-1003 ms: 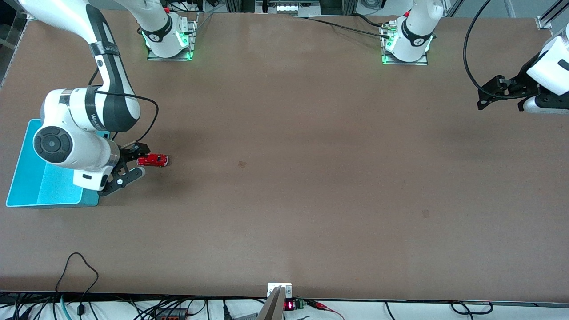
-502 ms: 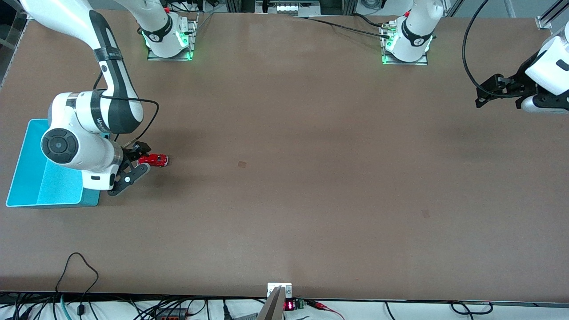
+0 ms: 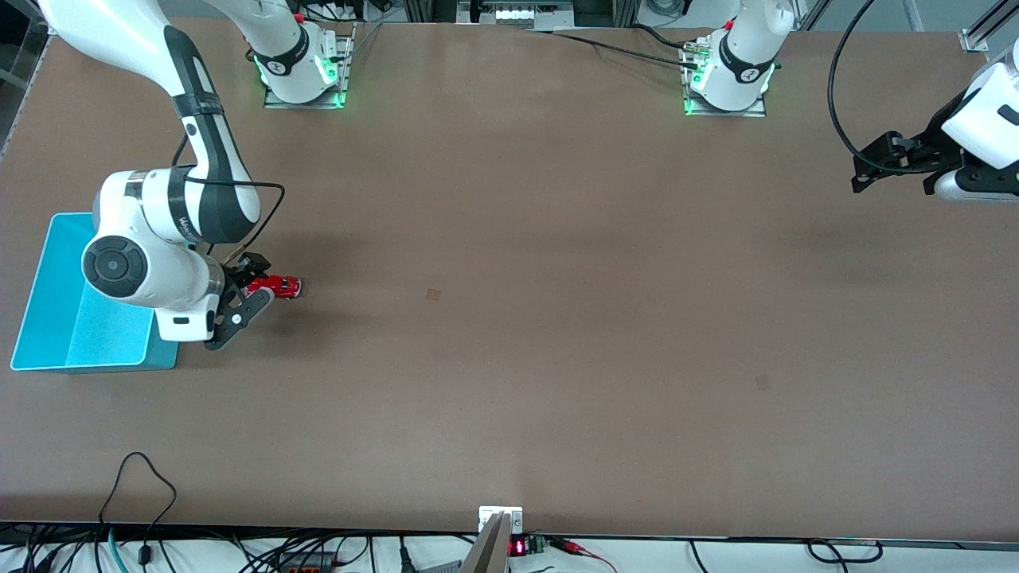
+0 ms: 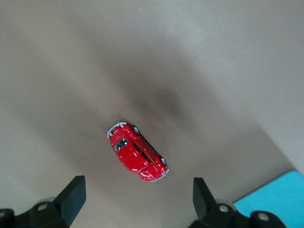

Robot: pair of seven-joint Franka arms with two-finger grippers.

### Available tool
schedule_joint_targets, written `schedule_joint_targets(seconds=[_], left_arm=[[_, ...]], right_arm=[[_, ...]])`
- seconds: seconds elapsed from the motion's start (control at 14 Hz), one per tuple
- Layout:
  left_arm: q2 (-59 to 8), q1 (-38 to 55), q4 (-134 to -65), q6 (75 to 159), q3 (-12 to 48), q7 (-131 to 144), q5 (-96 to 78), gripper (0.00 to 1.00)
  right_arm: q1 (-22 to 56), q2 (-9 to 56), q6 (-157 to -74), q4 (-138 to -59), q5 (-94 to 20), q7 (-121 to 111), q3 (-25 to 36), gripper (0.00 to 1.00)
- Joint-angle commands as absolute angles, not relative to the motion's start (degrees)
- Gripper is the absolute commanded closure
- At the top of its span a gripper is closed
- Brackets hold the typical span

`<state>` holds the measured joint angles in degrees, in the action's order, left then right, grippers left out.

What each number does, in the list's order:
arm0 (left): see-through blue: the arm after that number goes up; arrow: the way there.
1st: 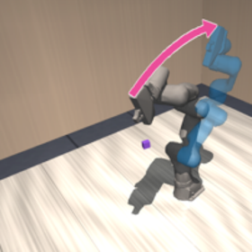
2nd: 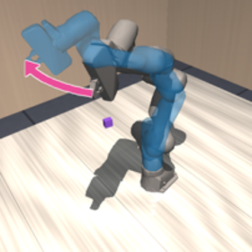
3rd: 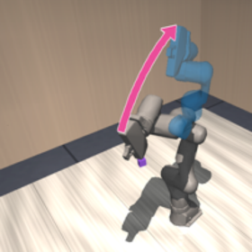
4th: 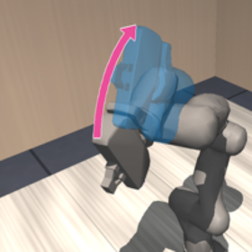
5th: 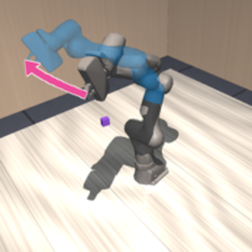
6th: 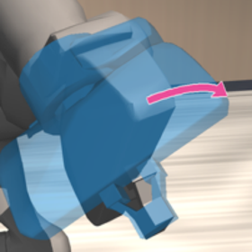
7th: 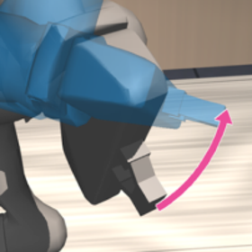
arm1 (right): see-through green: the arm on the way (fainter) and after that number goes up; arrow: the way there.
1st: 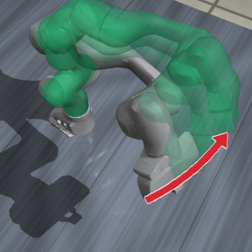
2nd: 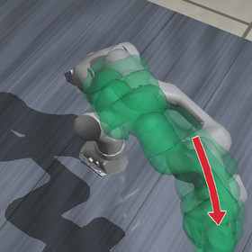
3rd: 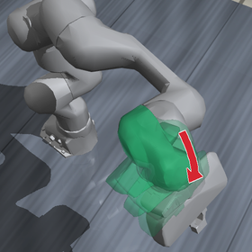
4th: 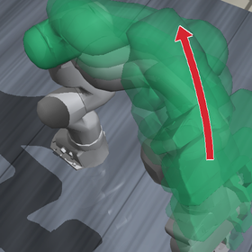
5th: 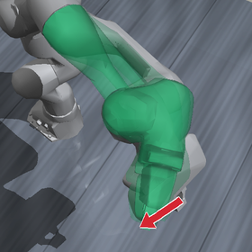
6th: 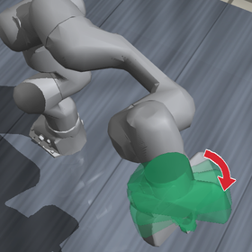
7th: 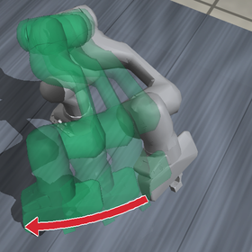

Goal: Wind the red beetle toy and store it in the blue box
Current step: 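Lower the right gripper and grasp the red car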

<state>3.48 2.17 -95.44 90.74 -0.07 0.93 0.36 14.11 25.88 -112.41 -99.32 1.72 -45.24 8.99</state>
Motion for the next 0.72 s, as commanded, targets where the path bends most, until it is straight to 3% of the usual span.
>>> schedule_joint_targets(seconds=[0.0,0.64], left_arm=[[3.2,2.0,-94.2,90.1,0.1,1.5,-0.4,0.0],[3.1,1.9,-94.2,90.0,0.0,1.5,-0.4,0.0]], right_arm=[[12.4,26.7,-117.2,-101.9,0.7,-59.2,8.9,0.0],[8.7,25.2,-133.9,-116.3,-1.0,-67.8,3.6,0.0]])
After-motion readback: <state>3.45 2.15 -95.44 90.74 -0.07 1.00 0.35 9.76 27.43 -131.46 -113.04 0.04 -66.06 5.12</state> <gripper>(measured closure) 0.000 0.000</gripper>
